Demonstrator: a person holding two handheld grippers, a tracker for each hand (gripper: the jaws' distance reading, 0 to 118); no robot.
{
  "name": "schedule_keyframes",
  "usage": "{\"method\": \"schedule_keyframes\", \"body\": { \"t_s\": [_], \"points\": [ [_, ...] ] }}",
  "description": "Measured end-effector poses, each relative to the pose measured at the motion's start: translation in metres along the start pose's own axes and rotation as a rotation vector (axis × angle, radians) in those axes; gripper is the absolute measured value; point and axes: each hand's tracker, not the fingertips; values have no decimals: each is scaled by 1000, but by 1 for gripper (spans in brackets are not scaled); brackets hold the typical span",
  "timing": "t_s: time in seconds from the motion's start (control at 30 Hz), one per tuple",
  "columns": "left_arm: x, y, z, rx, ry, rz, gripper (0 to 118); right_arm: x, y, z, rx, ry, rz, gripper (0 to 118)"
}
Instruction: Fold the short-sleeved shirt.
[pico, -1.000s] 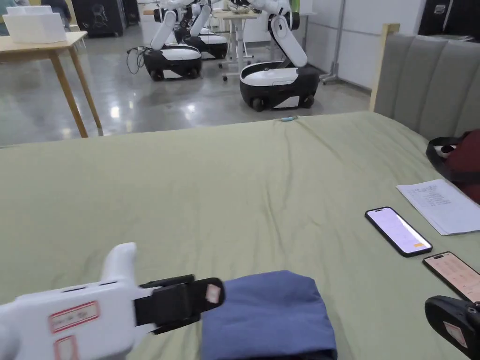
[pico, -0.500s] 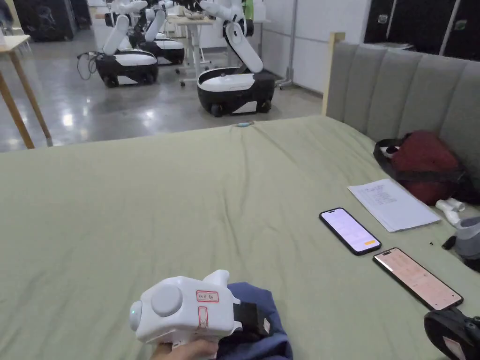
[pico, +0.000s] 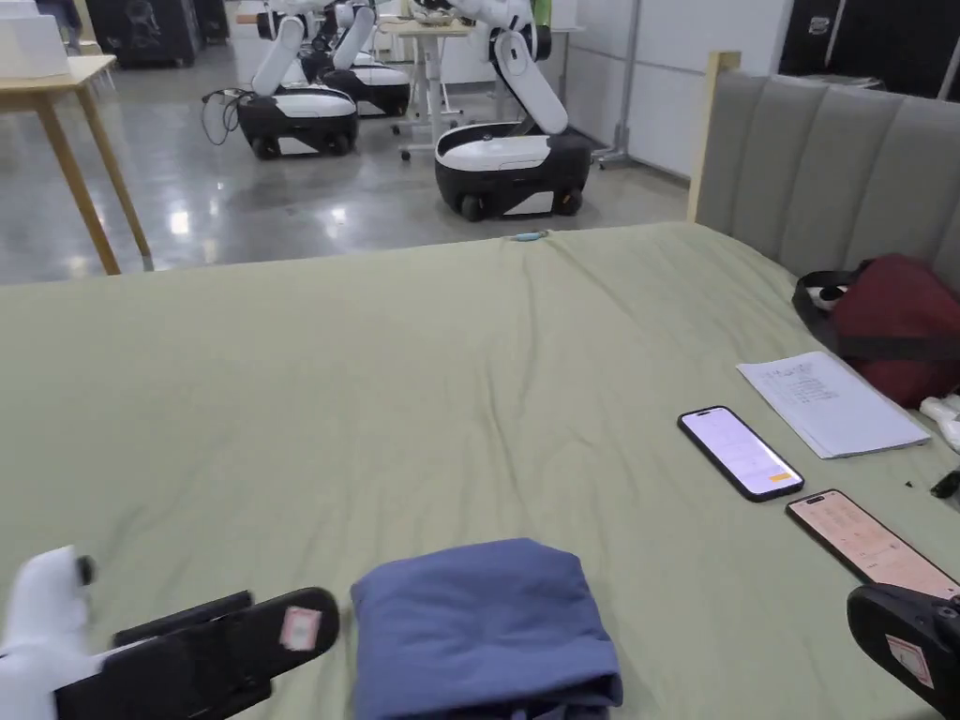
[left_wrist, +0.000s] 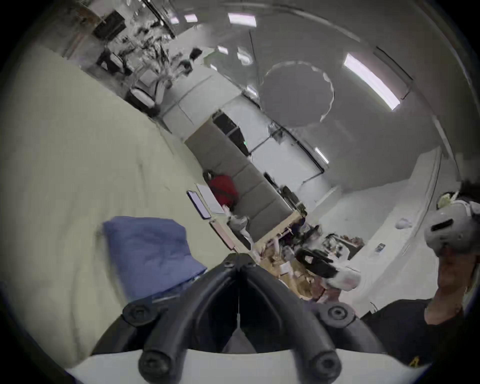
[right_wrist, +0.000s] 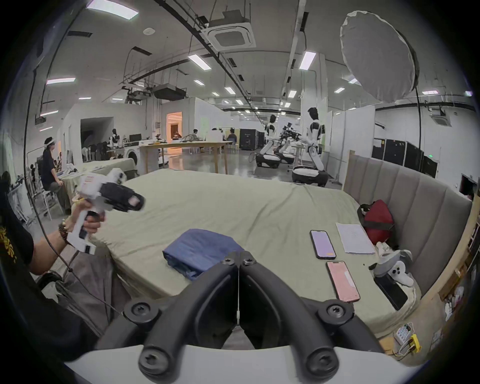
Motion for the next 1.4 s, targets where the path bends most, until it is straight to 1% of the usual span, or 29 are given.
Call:
{"method": "schedule_keyframes", "body": {
  "t_s": [0.1, 0.17, 0.27, 0.37, 0.4, 0.47, 0.53, 0.57, 0.63, 0.67, 0.7, 0.77, 0.8, 0.83, 0.87, 0.93, 1.0, 1.07, 1.1, 1.23, 1.27, 1.3, 1.33, 1.37, 1.4],
  "points": [
    [7, -4, 35, 27, 75, -26, 0, -8, 2, -8, 3, 16, 12, 1],
    [9, -6, 39, 36, 69, -27, 0, -13, 5, -14, 12, 38, 14, 1],
    [8, -8, 37, 53, 80, -19, 0, -19, 10, -27, 19, 83, 1, 1],
    [7, -11, 26, 50, 80, -18, 0, -24, 17, -42, 21, 122, 16, 1],
    [3, -10, 22, 46, 80, -18, 0, -22, 20, -50, 16, 160, 7, 1],
    [2, -11, 12, 38, 76, -19, 0, -13, 21, -78, -16, 202, -93, 1],
    [0, -13, 5, 31, 71, -10, 0, 4, 14, -118, -75, 242, -228, 1],
    [2, -15, 2, 13, 68, -2, 0, 13, 8, -138, -116, 288, -304, 1],
    [5, -19, 1, 2, 78, -18, 0, 30, -10, -182, -217, 409, -504, 1],
    [5, -20, 3, 2, 78, -18, 0, 35, -19, -200, -256, 448, -556, 1],
    [4, -21, 4, -2, 71, -13, 0, 39, -29, -218, -293, 465, -588, 1],
    [4, -25, 6, 7, 64, 7, 0, 46, -44, -246, -366, 441, -567, 1],
    [1, -26, 10, 15, 74, 12, 0, 45, -49, -257, -398, 432, -537, 1],
    [0, -27, 13, 20, 81, 16, 0, 42, -53, -265, -425, 415, -533, 1],
    [-1, -28, 15, 27, 92, 21, 0, 39, -56, -271, -449, 404, -544, 1],
    [-4, -29, 21, 42, 111, 34, 0, 40, -63, -280, -468, 407, -596, 1],
    [-8, -29, 24, 50, 125, 49, 0, 40, -65, -283, -479, 404, -579, 1],
    [-13, -29, 24, 47, 135, 60, 0, 38, -65, -287, -511, 358, -549, 1],
    [-17, -28, 22, 42, 139, 68, 0, 38, -66, -289, -526, 351, -541, 1],
    [-39, -24, 8, 36, 164, 134, 0, 34, -68, -291, -532, 351, -543, 1],
    [-47, -23, 2, 29, 173, 173, 9, 34, -68, -290, -534, 347, -540, 1],
    [-56, -21, -4, 12, 198, 197, 26, 33, -68, -291, -537, 344, -536, 1],
    [-63, -19, -10, -4, 205, 208, 58, 32, -68, -292, -538, 341, -534, 1],
    [-73, -17, -21, -28, 210, 218, 101, 31, -68, -292, -539, 337, -533, 1],
    [-82, -17, -29, -33, 217, 230, 109, 30, -68, -292, -539, 334, -529, 1]
  ]
}}
